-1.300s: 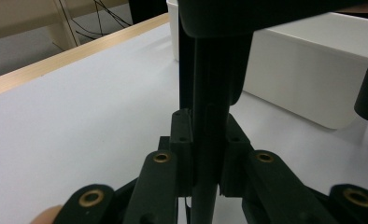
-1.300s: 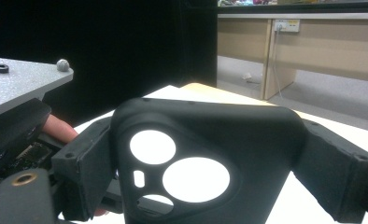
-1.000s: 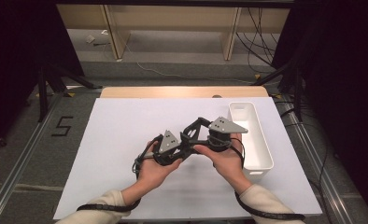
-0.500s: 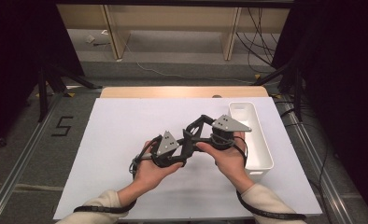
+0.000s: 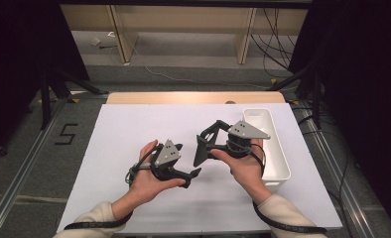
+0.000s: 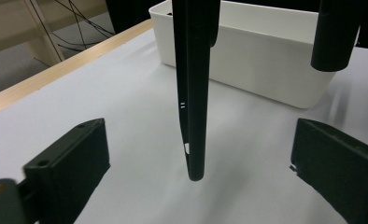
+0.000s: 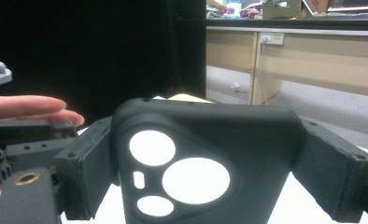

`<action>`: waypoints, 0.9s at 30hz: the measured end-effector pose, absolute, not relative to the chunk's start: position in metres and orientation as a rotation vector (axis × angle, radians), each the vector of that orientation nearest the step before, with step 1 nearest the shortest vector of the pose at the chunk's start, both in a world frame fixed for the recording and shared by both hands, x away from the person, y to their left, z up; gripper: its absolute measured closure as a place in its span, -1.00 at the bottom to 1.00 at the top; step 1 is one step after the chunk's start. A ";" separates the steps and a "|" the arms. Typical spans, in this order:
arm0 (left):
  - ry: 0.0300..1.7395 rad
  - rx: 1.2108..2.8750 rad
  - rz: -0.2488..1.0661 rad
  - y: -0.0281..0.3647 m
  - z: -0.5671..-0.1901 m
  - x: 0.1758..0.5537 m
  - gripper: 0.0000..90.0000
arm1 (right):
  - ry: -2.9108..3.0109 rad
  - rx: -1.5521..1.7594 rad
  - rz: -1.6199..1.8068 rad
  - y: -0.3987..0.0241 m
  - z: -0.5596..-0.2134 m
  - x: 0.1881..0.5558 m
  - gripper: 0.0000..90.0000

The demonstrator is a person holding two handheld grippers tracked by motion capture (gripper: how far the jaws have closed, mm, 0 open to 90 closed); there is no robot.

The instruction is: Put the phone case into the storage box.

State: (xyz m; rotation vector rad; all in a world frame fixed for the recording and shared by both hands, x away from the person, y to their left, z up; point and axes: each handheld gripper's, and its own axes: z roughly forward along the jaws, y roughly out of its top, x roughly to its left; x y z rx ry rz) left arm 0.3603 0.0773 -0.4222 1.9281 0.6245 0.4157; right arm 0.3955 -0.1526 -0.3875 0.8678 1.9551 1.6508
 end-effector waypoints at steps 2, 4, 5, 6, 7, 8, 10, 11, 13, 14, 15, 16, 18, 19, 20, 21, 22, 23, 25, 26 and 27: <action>0.616 1.930 0.407 0.080 -0.423 0.360 -1.00 | 1.954 0.866 1.648 -0.153 -0.387 0.396 -0.68; 0.606 1.933 0.406 0.082 -0.423 0.358 -1.00 | 1.951 0.864 1.648 -0.153 -0.387 0.396 -0.68; 0.605 1.933 0.404 0.083 -0.424 0.358 -1.00 | 1.951 0.862 1.646 -0.153 -0.387 0.396 -0.68; 0.602 1.935 0.405 0.084 -0.424 0.358 -1.00 | 1.950 0.861 1.645 -0.153 -0.387 0.396 -0.68; 0.606 1.933 0.407 0.085 -0.424 0.357 -1.00 | 1.950 0.862 1.644 -0.154 -0.387 0.396 -0.68; 0.610 1.929 0.407 0.086 -0.424 0.357 -1.00 | 1.950 0.863 1.644 -0.154 -0.387 0.396 -0.68; 0.607 1.923 0.409 0.090 -0.423 0.356 -1.00 | 1.952 0.868 1.643 -0.154 -0.386 0.396 -0.68; 0.609 1.919 0.409 0.091 -0.423 0.356 -1.00 | 1.951 0.867 1.642 -0.154 -0.386 0.396 -0.68; 0.608 1.913 0.410 0.094 -0.422 0.355 -1.00 | 1.949 0.866 1.641 -0.155 -0.386 0.396 -0.68; 0.611 1.912 0.410 0.095 -0.422 0.355 -1.00 | 1.947 0.863 1.641 -0.155 -0.386 0.396 -0.68; 0.612 1.910 0.411 0.097 -0.422 0.355 -1.00 | 1.947 0.865 1.639 -0.155 -0.385 0.396 -0.68; 0.611 1.910 0.411 0.099 -0.422 0.354 -1.00 | 1.944 0.864 1.640 -0.156 -0.385 0.397 -0.67; 0.615 1.907 0.410 0.101 -0.422 0.354 -1.00 | 1.942 0.865 1.638 -0.157 -0.384 0.397 -0.68; 0.618 1.908 0.410 0.102 -0.422 0.353 -1.00 | 1.944 0.865 1.637 -0.157 -0.384 0.397 -0.68; 0.617 1.907 0.412 0.104 -0.422 0.353 -1.00 | 1.942 0.866 1.637 -0.157 -0.384 0.397 -0.68; 0.615 1.907 0.409 0.105 -0.423 0.352 -1.00 | 1.942 0.866 1.638 -0.157 -0.384 0.397 -0.68; 0.615 1.907 0.409 0.106 -0.423 0.352 -1.00 | 1.942 0.866 1.639 -0.157 -0.384 0.397 -0.68; 0.615 1.909 0.412 0.108 -0.423 0.352 -1.00 | 1.941 0.865 1.639 -0.157 -0.384 0.397 -0.68; 0.617 1.910 0.409 0.110 -0.424 0.351 -1.00 | 1.942 0.866 1.639 -0.157 -0.383 0.397 -0.68; 0.620 1.910 0.409 0.112 -0.425 0.351 -1.00 | 1.940 0.867 1.639 -0.157 -0.383 0.397 -0.68; 0.622 1.912 0.409 0.113 -0.425 0.350 -1.00 | 1.941 0.873 1.637 -0.158 -0.383 0.397 -0.68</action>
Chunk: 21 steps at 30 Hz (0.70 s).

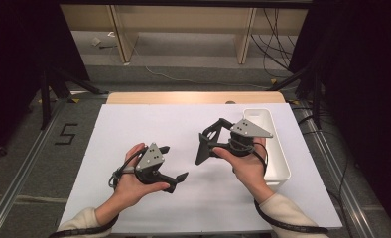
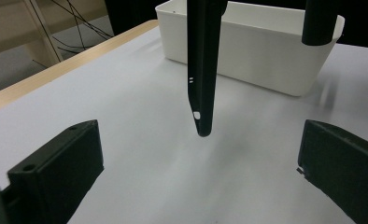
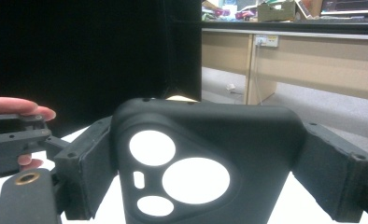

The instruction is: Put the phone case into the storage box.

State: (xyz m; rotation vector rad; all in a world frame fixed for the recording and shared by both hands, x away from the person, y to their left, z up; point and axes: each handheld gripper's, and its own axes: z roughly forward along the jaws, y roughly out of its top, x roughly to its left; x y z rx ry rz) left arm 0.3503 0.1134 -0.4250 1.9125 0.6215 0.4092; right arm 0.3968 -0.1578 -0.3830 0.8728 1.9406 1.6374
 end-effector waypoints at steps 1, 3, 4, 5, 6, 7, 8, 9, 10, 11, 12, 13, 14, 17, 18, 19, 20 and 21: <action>0.621 1.914 0.410 0.115 -0.425 0.350 -1.00 | 1.938 0.873 1.635 -0.159 -0.383 0.397 -0.68; 0.626 1.913 0.408 0.118 -0.426 0.349 -1.00 | 1.932 0.875 1.636 -0.160 -0.382 0.397 -0.68; 0.625 1.915 0.413 0.119 -0.426 0.349 -1.00 | 1.932 0.874 1.635 -0.160 -0.382 0.397 -0.68; 0.629 1.915 0.413 0.121 -0.427 0.348 -1.00 | 1.933 0.875 1.635 -0.160 -0.381 0.397 -0.68; 0.627 1.920 0.417 0.123 -0.427 0.348 -1.00 | 1.932 0.876 1.636 -0.160 -0.381 0.397 -0.68; 0.632 1.922 0.421 0.125 -0.427 0.348 -1.00 | 1.932 0.876 1.637 -0.160 -0.381 0.397 -0.68; 0.633 1.929 0.427 0.127 -0.428 0.347 -0.99 | 1.933 0.876 1.636 -0.160 -0.381 0.397 -0.68; 0.631 1.938 0.430 0.129 -0.428 0.347 -0.97 | 1.934 0.876 1.634 -0.160 -0.381 0.397 -0.68; 0.630 1.950 0.435 0.131 -0.429 0.346 -0.96 | 1.934 0.875 1.632 -0.160 -0.381 0.398 -0.68; 0.629 1.958 0.440 0.132 -0.429 0.345 -0.94 | 1.937 0.877 1.630 -0.161 -0.381 0.398 -0.68; 0.626 1.974 0.439 0.134 -0.430 0.345 -0.90 | 1.938 0.877 1.628 -0.161 -0.381 0.398 -0.68; 0.627 1.985 0.432 0.135 -0.430 0.344 -0.88 | 1.937 0.878 1.627 -0.161 -0.381 0.398 -0.68; 0.627 2.002 0.424 0.136 -0.431 0.344 -0.87 | 1.935 0.877 1.629 -0.161 -0.381 0.398 -0.68; 0.632 2.057 0.408 0.138 -0.436 0.344 -0.86 | 1.930 0.877 1.631 -0.162 -0.380 0.398 -0.68; 0.631 2.073 0.407 0.138 -0.437 0.344 -0.86 | 1.930 0.877 1.630 -0.162 -0.380 0.398 -0.68; 0.632 2.080 0.410 0.138 -0.438 0.343 -0.86 | 1.927 0.876 1.630 -0.162 -0.380 0.398 -0.68; 0.633 2.089 0.411 0.139 -0.438 0.343 -0.86 | 1.929 0.879 1.630 -0.163 -0.379 0.398 -0.68; 0.634 2.095 0.414 0.139 -0.438 0.344 -0.86 | 1.928 0.878 1.630 -0.163 -0.379 0.398 -0.68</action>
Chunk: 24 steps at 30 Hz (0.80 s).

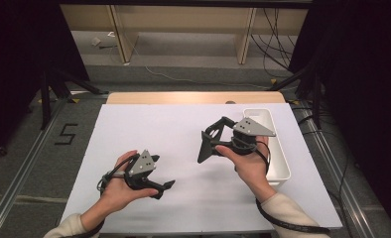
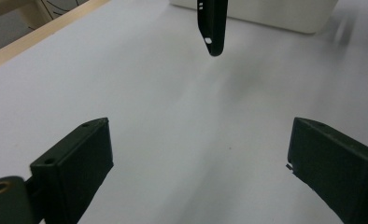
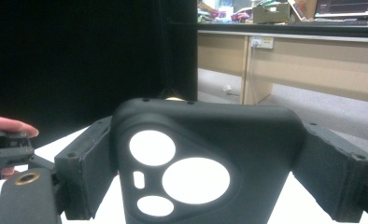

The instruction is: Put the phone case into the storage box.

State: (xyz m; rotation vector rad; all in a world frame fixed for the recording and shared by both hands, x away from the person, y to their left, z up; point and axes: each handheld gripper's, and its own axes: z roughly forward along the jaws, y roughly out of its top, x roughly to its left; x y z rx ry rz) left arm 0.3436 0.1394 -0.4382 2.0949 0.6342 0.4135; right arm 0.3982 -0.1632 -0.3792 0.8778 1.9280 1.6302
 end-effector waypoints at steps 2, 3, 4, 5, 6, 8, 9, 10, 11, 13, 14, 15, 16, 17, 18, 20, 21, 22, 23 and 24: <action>0.636 2.108 0.415 0.141 -0.439 0.344 -0.85 | 1.922 0.878 1.632 -0.164 -0.378 0.399 -0.68; 0.636 2.118 0.416 0.141 -0.439 0.344 -0.85 | 1.920 0.879 1.632 -0.165 -0.378 0.399 -0.68; 0.634 2.127 0.415 0.142 -0.440 0.344 -0.85 | 1.921 0.879 1.628 -0.165 -0.377 0.399 -0.68; 0.633 2.133 0.413 0.142 -0.441 0.344 -0.85 | 1.919 0.879 1.629 -0.166 -0.377 0.399 -0.68; 0.630 2.148 0.412 0.142 -0.443 0.343 -0.85 | 1.919 0.881 1.630 -0.166 -0.377 0.399 -0.68; 0.625 2.168 0.419 0.143 -0.444 0.343 -0.85 | 1.916 0.881 1.631 -0.167 -0.377 0.400 -0.68; 0.626 2.171 0.418 0.144 -0.445 0.342 -0.85 | 1.916 0.883 1.629 -0.167 -0.376 0.400 -0.68; 0.628 2.171 0.422 0.144 -0.445 0.342 -0.85 | 1.915 0.885 1.629 -0.168 -0.376 0.400 -0.68; 0.630 2.175 0.422 0.145 -0.445 0.342 -0.85 | 1.912 0.886 1.629 -0.168 -0.376 0.400 -0.68; 0.630 2.178 0.419 0.145 -0.446 0.342 -0.85 | 1.910 0.887 1.628 -0.169 -0.375 0.400 -0.68; 0.630 2.179 0.420 0.145 -0.447 0.342 -0.85 | 1.906 0.890 1.630 -0.170 -0.375 0.400 -0.68; 0.629 2.181 0.421 0.146 -0.447 0.342 -0.85 | 1.906 0.890 1.629 -0.171 -0.375 0.401 -0.68; 0.628 2.183 0.421 0.146 -0.447 0.342 -0.85 | 1.905 0.890 1.627 -0.171 -0.374 0.401 -0.68; 0.630 2.184 0.420 0.146 -0.447 0.342 -0.85 | 1.902 0.888 1.629 -0.172 -0.374 0.401 -0.68; 0.633 2.184 0.421 0.146 -0.447 0.342 -0.84 | 1.900 0.892 1.630 -0.172 -0.374 0.401 -0.68; 0.635 2.184 0.422 0.146 -0.448 0.342 -0.84 | 1.897 0.893 1.628 -0.174 -0.373 0.402 -0.68; 0.635 2.184 0.422 0.146 -0.448 0.342 -0.84 | 1.899 0.896 1.625 -0.174 -0.373 0.402 -0.68; 0.636 2.183 0.421 0.146 -0.448 0.342 -0.84 | 1.895 0.896 1.625 -0.175 -0.372 0.402 -0.68; 0.636 2.186 0.419 0.146 -0.448 0.342 -0.84 | 1.894 0.897 1.624 -0.176 -0.372 0.402 -0.68; 0.636 2.186 0.418 0.146 -0.448 0.342 -0.84 | 1.895 0.898 1.624 -0.176 -0.372 0.402 -0.68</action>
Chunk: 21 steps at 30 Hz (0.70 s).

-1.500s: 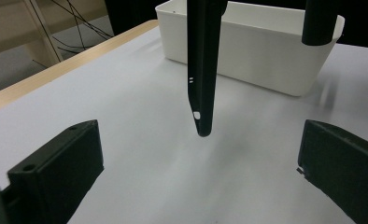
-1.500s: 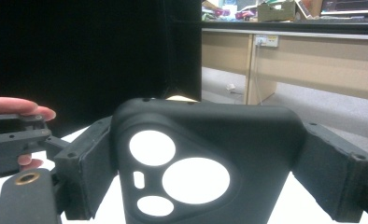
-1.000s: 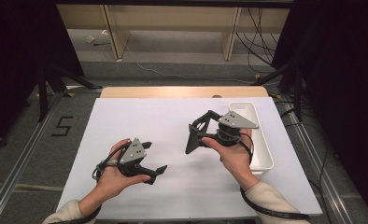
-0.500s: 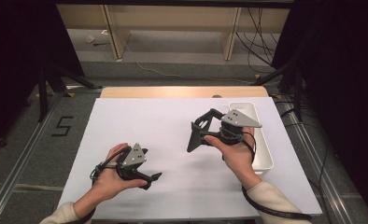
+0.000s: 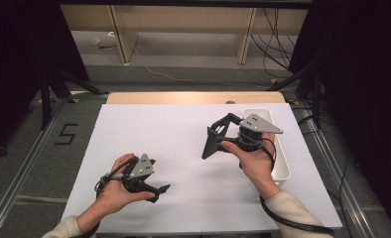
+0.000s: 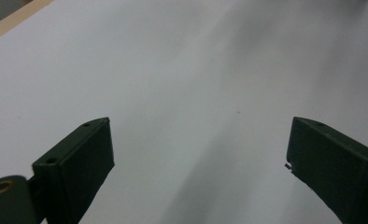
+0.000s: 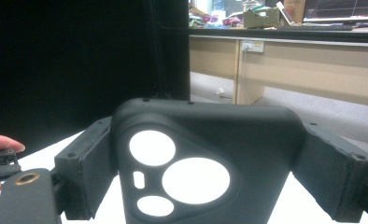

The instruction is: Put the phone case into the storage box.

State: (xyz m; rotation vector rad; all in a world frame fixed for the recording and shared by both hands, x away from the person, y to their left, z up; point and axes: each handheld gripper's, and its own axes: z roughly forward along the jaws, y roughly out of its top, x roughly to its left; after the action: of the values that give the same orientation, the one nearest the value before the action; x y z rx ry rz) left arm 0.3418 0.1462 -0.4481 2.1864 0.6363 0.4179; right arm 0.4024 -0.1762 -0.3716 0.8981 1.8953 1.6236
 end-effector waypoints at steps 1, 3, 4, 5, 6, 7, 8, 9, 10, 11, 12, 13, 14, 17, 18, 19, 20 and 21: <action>0.636 2.187 0.418 0.146 -0.448 0.342 -0.84 | 1.894 0.898 1.627 -0.177 -0.371 0.403 -0.68; 0.636 2.187 0.419 0.146 -0.448 0.342 -0.84 | 1.892 0.895 1.621 -0.178 -0.370 0.403 -0.67; 0.634 2.187 0.419 0.146 -0.448 0.342 -0.84 | 1.890 0.896 1.623 -0.178 -0.370 0.403 -0.67; 0.634 2.187 0.419 0.146 -0.448 0.342 -0.84 | 1.889 0.897 1.624 -0.179 -0.370 0.403 -0.68; 0.635 2.185 0.418 0.146 -0.448 0.342 -0.84 | 1.887 0.895 1.622 -0.179 -0.370 0.404 -0.67; 0.635 2.185 0.418 0.146 -0.448 0.342 -0.84 | 1.885 0.894 1.619 -0.180 -0.369 0.404 -0.68; 0.635 2.185 0.418 0.146 -0.448 0.342 -0.84 | 1.885 0.894 1.617 -0.180 -0.369 0.404 -0.67; 0.634 2.182 0.420 0.146 -0.448 0.342 -0.84 | 1.883 0.897 1.619 -0.181 -0.369 0.404 -0.67; 0.635 2.181 0.420 0.146 -0.448 0.342 -0.84 | 1.884 0.896 1.616 -0.181 -0.368 0.404 -0.67; 0.635 2.181 0.420 0.146 -0.448 0.342 -0.84 | 1.879 0.895 1.617 -0.182 -0.368 0.404 -0.67; 0.634 2.181 0.419 0.146 -0.448 0.342 -0.84 | 1.878 0.896 1.619 -0.182 -0.368 0.404 -0.68; 0.635 2.180 0.419 0.146 -0.448 0.342 -0.84 | 1.878 0.899 1.619 -0.182 -0.368 0.404 -0.68; 0.635 2.180 0.419 0.146 -0.448 0.342 -0.84 | 1.876 0.899 1.618 -0.183 -0.367 0.405 -0.67; 0.635 2.179 0.419 0.145 -0.448 0.342 -0.84 | 1.869 0.901 1.617 -0.185 -0.366 0.405 -0.67; 0.635 2.178 0.418 0.145 -0.448 0.342 -0.84 | 1.866 0.903 1.616 -0.186 -0.366 0.405 -0.67; 0.635 2.178 0.419 0.146 -0.448 0.342 -0.84 | 1.862 0.905 1.617 -0.186 -0.365 0.406 -0.67; 0.635 2.177 0.419 0.146 -0.448 0.342 -0.84 | 1.860 0.905 1.617 -0.187 -0.365 0.406 -0.67; 0.635 2.178 0.419 0.146 -0.448 0.342 -0.84 | 1.856 0.909 1.619 -0.188 -0.364 0.406 -0.68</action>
State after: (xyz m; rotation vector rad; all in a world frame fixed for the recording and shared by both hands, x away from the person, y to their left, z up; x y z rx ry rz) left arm 0.3424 0.1457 -0.4478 2.1776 0.6349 0.4192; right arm 0.4059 -0.1882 -0.3641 0.9089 1.8558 1.6187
